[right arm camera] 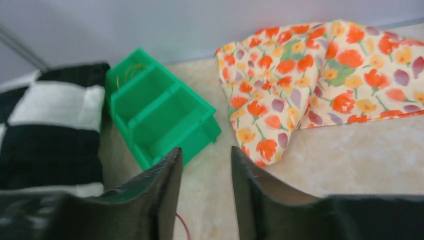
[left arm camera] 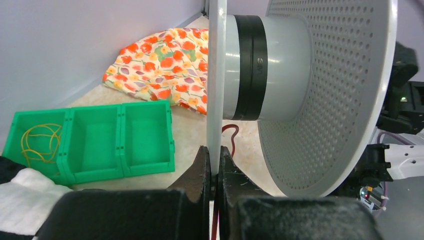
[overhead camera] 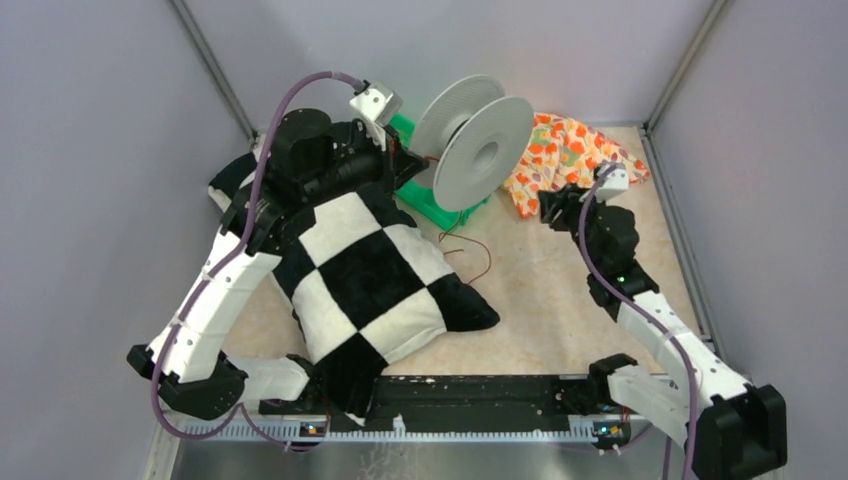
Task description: Wrap the cables
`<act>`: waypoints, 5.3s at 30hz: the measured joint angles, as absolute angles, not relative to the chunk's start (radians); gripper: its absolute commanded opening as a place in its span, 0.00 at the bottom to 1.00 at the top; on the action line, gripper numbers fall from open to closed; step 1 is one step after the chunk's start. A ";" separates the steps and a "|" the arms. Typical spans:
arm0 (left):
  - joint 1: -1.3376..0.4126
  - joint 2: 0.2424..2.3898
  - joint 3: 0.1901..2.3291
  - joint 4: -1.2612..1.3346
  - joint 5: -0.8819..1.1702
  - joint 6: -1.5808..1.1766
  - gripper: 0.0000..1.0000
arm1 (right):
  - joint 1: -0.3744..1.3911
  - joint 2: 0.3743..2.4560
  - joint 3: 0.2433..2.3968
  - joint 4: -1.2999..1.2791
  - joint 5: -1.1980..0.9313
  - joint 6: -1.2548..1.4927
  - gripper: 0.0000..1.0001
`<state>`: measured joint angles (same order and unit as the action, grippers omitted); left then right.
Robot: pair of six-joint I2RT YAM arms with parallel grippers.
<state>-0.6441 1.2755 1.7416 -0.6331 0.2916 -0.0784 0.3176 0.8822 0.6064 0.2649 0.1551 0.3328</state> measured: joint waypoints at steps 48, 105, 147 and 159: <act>-0.643 1.198 1.694 -0.502 0.324 -0.051 0.00 | 0.410 1.213 0.488 0.497 0.131 0.596 0.00; -0.756 1.391 1.206 -0.318 0.095 0.281 0.00 | 0.217 1.070 1.473 -0.531 -0.222 0.502 0.00; -0.839 1.706 1.517 -0.135 -0.295 -0.346 0.00 | 0.397 0.933 1.373 -0.465 -0.641 0.461 0.00; -0.755 1.787 1.589 -0.116 -0.187 -0.488 0.00 | 0.398 0.924 1.320 -0.571 -0.702 0.403 0.00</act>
